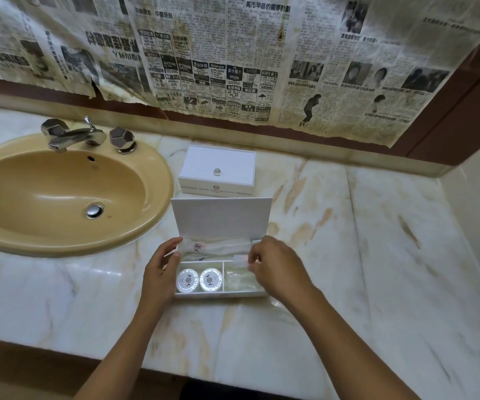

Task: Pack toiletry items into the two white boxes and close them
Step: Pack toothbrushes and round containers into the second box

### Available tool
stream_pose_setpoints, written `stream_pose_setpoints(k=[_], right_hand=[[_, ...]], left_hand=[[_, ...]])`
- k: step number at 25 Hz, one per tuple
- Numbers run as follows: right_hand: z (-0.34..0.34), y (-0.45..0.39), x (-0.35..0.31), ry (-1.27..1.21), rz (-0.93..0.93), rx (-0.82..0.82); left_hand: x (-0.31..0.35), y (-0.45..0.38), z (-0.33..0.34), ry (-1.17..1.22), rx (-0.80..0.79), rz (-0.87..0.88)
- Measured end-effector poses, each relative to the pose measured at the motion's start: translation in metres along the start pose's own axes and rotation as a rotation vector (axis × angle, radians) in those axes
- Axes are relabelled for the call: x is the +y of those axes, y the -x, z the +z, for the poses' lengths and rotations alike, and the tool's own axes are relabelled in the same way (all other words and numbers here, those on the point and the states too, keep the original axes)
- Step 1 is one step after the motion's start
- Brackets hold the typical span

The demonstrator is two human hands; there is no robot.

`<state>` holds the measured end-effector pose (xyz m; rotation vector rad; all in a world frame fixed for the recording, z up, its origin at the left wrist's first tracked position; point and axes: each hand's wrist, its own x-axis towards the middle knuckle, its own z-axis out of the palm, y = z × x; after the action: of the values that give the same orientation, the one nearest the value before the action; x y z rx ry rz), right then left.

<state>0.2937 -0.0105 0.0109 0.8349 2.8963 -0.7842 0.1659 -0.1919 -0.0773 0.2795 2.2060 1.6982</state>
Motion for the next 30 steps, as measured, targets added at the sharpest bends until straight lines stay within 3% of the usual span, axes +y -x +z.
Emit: stream_pose_setpoints(k=[5, 11, 17, 21, 24, 27, 30], right_hand=[[0.031, -0.002, -0.009, 0.174, -0.009, -0.221], [0.032, -0.005, -0.007, 0.112, 0.021, -0.223], [0.045, -0.002, -0.004, 0.035, 0.077, -0.344], [0.035, 0.004, -0.001, -0.003, 0.011, -0.262], [0.018, 0.008, 0.004, -0.108, -0.009, -0.088], [0.004, 0.007, 0.020, -0.161, 0.052, 0.055], [0.001, 0.007, 0.044, -0.119, 0.160, 0.071]], left_hand=[[0.002, 0.000, 0.000, 0.012, -0.005, -0.002], [0.001, -0.001, 0.001, 0.012, -0.009, 0.019], [0.000, 0.000, 0.001, 0.020, -0.006, 0.027], [-0.001, -0.001, 0.001, 0.017, -0.004, 0.026], [-0.001, 0.000, 0.001, 0.015, 0.000, 0.028], [-0.001, 0.000, 0.002, 0.016, 0.001, 0.035], [0.001, 0.000, 0.003, 0.010, 0.005, 0.047]])
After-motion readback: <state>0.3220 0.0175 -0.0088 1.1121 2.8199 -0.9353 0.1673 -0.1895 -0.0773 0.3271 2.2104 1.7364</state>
